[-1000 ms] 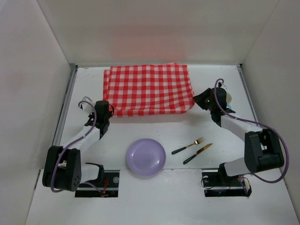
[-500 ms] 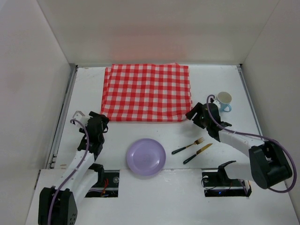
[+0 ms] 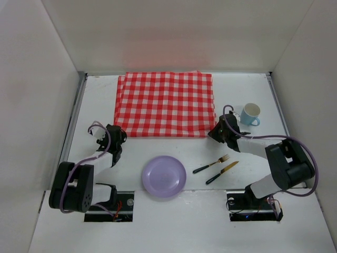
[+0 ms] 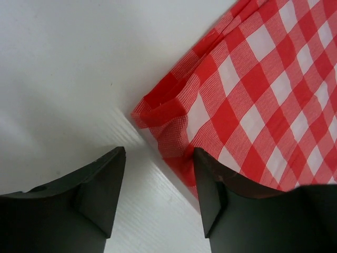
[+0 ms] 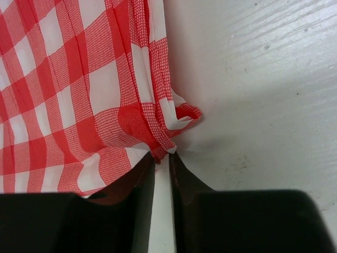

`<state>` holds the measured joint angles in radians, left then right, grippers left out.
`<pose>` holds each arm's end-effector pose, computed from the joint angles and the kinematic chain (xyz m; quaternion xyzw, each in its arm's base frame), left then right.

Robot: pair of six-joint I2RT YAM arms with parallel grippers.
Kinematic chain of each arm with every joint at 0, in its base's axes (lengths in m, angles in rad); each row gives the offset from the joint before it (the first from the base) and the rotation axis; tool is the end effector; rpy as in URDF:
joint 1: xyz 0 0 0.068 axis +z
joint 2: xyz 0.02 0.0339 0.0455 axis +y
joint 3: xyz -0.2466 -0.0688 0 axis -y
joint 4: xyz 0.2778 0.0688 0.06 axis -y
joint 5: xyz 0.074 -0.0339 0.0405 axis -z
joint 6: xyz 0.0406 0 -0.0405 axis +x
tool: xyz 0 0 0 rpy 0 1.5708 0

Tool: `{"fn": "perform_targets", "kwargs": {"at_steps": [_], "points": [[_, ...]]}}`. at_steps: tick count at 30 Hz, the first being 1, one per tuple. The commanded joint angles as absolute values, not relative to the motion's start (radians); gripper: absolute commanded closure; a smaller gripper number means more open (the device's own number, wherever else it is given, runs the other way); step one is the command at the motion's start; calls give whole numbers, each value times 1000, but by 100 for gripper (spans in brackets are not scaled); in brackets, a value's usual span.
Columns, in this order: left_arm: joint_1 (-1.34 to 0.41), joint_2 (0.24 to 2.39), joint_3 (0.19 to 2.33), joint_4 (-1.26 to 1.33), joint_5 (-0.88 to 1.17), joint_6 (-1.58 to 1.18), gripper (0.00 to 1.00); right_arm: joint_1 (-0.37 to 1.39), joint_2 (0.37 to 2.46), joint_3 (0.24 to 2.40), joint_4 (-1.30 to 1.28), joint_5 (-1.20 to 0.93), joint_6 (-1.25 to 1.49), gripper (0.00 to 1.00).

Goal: Set the dinner table for one person

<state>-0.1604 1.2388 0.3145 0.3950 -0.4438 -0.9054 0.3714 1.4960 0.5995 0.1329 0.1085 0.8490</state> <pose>0.2500 -0.0228 0.1052 -0.4100 0.7483 -0.0821 0.5150 0.2853 0.1064 0.1008 0.2379 0.8872 0.1838 0.3500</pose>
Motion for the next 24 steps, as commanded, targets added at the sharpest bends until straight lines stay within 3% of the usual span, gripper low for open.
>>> {"fn": "perform_targets", "kwargs": {"at_steps": [1, 6, 9, 12, 14, 15, 17, 24], "points": [[-146, 1273, 344, 509, -446, -930, 52, 340, 1491, 644, 173, 146, 853, 81], [-119, 1293, 348, 534, -428, -942, 86, 314, 1454, 679, 149, 159, 795, 89], [-111, 1264, 339, 523, -433, -937, 94, 320, 1413, 725, 54, 251, 746, 87], [-102, 1207, 305, 491, -431, -939, 95, 332, 1393, 742, -27, 307, 727, 74], [-111, 1163, 281, 456, -430, -948, 94, 338, 1359, 691, -17, 311, 747, 50], [-116, 1134, 269, 434, -434, -953, 93, 338, 1336, 658, 7, 307, 759, 45], [-119, 1091, 250, 404, -440, -957, 90, 329, 1309, 614, 57, 287, 772, 43], [-107, 1045, 226, 380, -422, -942, 89, 286, 1374, 566, 181, 98, 853, 61]]}}
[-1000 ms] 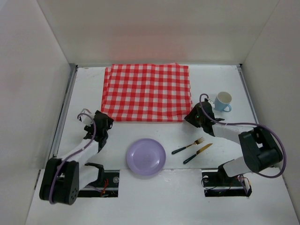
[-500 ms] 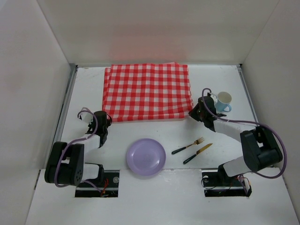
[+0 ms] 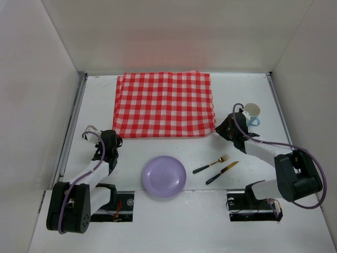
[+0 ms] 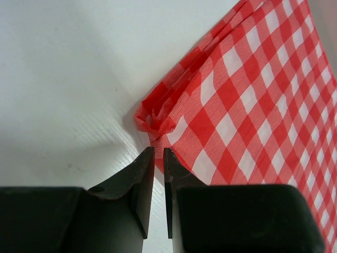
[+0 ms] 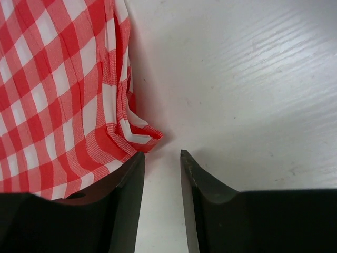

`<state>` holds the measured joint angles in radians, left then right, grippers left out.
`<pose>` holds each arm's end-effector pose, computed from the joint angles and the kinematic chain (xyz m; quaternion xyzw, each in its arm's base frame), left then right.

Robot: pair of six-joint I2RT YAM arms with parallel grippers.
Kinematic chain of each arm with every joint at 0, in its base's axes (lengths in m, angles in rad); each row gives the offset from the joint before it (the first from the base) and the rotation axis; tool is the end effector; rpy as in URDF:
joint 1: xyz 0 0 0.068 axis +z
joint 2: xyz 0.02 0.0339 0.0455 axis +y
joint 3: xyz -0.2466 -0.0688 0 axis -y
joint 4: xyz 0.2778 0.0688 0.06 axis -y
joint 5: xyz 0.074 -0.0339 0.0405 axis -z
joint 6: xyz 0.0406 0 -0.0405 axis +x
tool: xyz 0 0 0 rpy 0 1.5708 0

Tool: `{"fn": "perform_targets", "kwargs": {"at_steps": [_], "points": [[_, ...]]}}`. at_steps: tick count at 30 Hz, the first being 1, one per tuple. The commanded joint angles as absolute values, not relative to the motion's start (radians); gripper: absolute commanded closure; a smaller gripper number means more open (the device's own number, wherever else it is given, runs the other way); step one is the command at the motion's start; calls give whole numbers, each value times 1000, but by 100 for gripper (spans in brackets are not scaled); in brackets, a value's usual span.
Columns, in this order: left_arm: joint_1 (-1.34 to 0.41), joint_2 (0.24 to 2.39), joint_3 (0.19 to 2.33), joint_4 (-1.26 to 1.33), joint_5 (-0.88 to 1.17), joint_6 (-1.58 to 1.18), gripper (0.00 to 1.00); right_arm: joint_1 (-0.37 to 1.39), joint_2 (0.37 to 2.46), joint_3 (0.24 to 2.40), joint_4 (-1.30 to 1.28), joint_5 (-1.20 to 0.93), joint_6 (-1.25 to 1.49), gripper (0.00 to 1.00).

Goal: Set the dinner table for one person

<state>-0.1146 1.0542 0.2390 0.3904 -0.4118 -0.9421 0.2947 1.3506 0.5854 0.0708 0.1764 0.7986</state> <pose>0.2340 -0.0106 0.1210 -0.4322 0.7086 -0.1192 0.5449 0.2850 0.0791 0.1321 0.2611 0.8642 0.1516 0.4025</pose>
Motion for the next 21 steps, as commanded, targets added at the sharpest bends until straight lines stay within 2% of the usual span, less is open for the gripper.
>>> {"fn": "perform_targets", "kwargs": {"at_steps": [1, 5, 9, 11, 21], "points": [[-111, 1051, 224, 387, -419, -943, 89, 285, 1391, 563, 202, 86, 865, 62], [-122, 1081, 229, 400, -419, -943, 89, 274, 1456, 572, 255, 38, 891, 60], [-123, 1089, 232, 403, -419, -940, 89, 275, 1499, 569, 328, 3, 926, 51], [-127, 1092, 235, 403, -419, -940, 89, 275, 1526, 569, 359, -11, 948, 50], [-125, 1091, 230, 403, -419, -937, 89, 278, 1600, 604, 374, -28, 1015, 77]]}}
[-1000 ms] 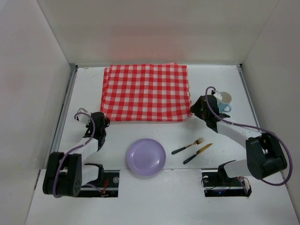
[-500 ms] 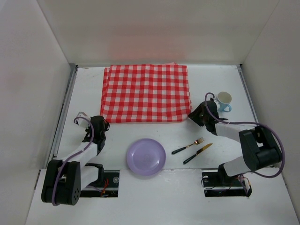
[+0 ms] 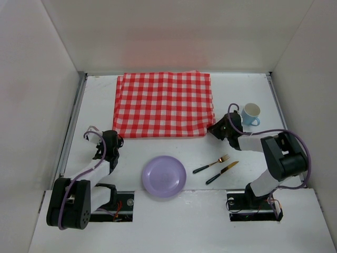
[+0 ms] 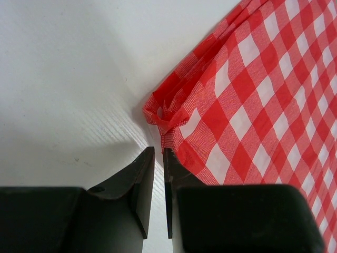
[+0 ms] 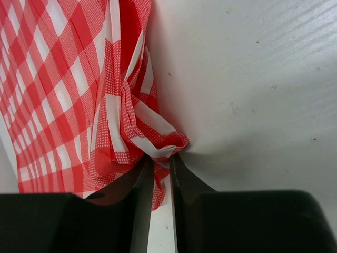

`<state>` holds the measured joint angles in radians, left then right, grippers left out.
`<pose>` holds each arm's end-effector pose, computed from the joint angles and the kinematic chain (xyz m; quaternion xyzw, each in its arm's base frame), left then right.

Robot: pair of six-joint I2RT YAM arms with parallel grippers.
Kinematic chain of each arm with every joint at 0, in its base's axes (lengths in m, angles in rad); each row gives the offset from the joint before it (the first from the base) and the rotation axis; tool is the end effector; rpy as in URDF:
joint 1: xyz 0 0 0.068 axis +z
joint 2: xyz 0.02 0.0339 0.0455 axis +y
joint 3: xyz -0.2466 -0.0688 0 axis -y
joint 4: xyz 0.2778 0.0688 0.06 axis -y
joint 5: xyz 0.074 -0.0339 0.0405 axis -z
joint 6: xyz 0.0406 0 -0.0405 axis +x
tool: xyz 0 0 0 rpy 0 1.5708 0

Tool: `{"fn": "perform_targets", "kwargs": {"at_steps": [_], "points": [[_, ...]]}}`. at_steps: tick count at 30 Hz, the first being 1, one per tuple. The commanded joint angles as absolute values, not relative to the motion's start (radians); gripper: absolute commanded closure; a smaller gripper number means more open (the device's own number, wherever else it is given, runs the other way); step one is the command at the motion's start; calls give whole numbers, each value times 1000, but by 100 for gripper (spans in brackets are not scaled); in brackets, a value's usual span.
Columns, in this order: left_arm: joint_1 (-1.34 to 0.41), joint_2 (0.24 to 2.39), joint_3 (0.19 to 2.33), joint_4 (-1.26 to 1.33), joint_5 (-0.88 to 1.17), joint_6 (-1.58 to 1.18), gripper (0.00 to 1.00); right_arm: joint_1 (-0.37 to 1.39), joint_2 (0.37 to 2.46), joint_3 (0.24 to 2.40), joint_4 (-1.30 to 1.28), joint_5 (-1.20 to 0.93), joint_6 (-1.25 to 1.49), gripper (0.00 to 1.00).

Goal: Set the dinner table for one person

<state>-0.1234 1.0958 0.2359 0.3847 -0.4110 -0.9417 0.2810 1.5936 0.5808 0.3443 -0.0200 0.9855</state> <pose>0.2331 -0.0126 0.1106 -0.4300 0.7245 -0.1088 0.5277 0.3010 0.0877 0.0851 0.3064 0.8462 0.2653 0.3461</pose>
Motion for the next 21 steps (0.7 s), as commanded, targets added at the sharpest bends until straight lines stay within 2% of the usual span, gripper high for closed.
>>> {"fn": "perform_targets", "kwargs": {"at_steps": [1, 5, 10, 21], "points": [[-123, 1091, 230, 403, -419, -937, 89, 278, 1594, 601, 373, -23, 1019, 79], [-123, 1103, 241, 403, -422, -942, 92, 275, 1545, 583, 341, 8, 1012, 88], [-116, 1120, 259, 417, -422, -973, 100, 237, 1493, 592, 247, 31, 965, 100], [-74, 1075, 245, 400, -410, -966, 100, 154, 1364, 566, 140, 22, 911, 100]]}}
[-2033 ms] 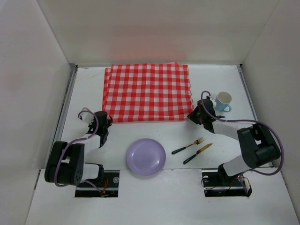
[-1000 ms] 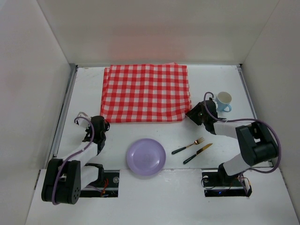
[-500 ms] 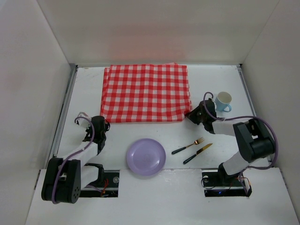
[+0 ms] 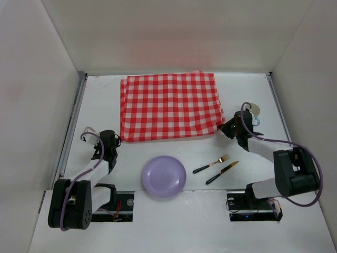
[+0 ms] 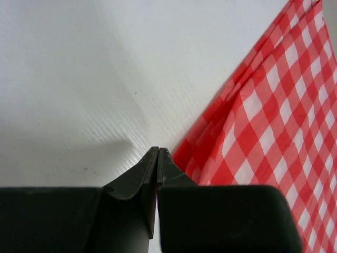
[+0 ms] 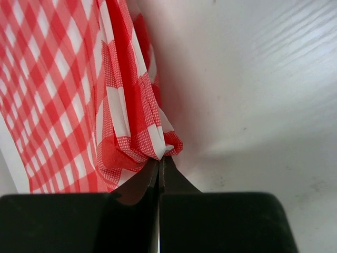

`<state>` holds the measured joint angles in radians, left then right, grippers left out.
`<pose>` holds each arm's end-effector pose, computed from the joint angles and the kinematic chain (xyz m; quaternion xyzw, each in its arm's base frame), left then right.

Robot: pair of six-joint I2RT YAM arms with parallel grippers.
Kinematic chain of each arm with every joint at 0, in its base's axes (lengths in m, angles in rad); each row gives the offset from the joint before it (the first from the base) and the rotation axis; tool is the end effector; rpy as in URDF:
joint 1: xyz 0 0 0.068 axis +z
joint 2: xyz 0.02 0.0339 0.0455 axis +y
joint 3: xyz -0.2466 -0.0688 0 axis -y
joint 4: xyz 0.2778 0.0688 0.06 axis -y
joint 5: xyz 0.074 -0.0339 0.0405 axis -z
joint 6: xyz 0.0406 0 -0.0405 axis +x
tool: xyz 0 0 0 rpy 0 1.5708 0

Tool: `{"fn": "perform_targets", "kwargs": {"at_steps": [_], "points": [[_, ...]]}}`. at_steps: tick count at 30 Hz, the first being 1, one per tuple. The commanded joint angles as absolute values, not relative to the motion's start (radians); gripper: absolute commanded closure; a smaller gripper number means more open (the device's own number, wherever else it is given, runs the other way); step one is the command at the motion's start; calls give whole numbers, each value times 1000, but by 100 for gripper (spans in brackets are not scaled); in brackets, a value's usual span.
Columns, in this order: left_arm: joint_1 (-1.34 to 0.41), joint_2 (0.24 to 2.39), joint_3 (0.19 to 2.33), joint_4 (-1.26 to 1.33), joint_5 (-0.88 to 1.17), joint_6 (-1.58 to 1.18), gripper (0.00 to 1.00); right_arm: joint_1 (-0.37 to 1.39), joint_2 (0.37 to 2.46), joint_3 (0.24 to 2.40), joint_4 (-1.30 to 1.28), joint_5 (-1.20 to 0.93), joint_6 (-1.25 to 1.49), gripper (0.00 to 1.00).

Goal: Set the dinner table for one person

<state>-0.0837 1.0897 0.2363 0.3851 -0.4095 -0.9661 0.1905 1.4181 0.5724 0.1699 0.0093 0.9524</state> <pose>0.2335 -0.0034 0.1120 -0.4525 0.7087 -0.1071 0.5306 0.2957 0.0566 0.1174 0.3371 0.8361 0.2305 0.3662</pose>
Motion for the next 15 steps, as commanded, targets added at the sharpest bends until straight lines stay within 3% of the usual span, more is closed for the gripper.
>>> {"fn": "perform_targets", "kwargs": {"at_steps": [1, 3, 5, 11, 15], "points": [[-80, 1086, 245, 403, -408, -972, 100, 145, 1362, 572, 129, 8, 894, 100], [-90, 1095, 245, 413, -387, -980, 100, 145, 1382, 590, 109, -12, 876, 100], [-108, 1086, 248, 419, -330, -970, 93, 146, 1396, 600, 109, -12, 873, 100], [-65, 918, 247, 235, -157, -939, 51, 156, 1407, 607, 120, -18, 876, 100], [-70, 822, 258, 121, -127, -913, 45, 154, 1397, 600, 121, -20, 873, 100]]}}
